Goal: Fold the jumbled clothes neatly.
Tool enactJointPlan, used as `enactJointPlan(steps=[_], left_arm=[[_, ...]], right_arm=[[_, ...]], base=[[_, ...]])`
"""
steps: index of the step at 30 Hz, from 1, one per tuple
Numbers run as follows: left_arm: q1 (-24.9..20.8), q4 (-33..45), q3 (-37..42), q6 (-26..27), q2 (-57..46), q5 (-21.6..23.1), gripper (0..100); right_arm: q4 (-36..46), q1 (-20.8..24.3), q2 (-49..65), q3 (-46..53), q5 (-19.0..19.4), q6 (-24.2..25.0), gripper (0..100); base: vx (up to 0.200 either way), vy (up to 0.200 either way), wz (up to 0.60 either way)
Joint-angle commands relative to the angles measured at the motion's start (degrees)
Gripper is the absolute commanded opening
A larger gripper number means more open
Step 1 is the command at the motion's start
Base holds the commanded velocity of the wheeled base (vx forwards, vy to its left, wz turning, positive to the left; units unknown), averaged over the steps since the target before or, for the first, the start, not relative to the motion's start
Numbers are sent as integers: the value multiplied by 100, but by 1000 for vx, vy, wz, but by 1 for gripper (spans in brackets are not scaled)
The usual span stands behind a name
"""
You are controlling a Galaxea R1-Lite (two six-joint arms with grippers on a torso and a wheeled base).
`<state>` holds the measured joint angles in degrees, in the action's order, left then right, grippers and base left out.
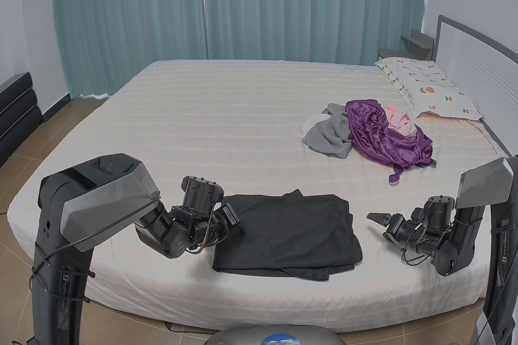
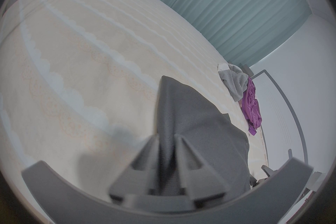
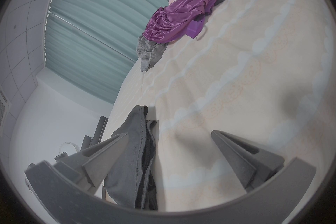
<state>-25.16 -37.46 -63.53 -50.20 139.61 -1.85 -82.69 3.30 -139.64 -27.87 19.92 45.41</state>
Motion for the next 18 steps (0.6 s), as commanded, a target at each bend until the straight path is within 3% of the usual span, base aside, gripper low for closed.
enactJointPlan(steps=[1, 18], left_arm=[[2, -7, 16, 2, 14, -17, 0], [2, -16, 130, -16, -21, -17, 0]], right_arm=[[-2, 4, -10, 1, 3, 3, 100], [-54, 30, -1, 27, -6, 196, 100]], base=[[0, 0, 0], [0, 0, 0]])
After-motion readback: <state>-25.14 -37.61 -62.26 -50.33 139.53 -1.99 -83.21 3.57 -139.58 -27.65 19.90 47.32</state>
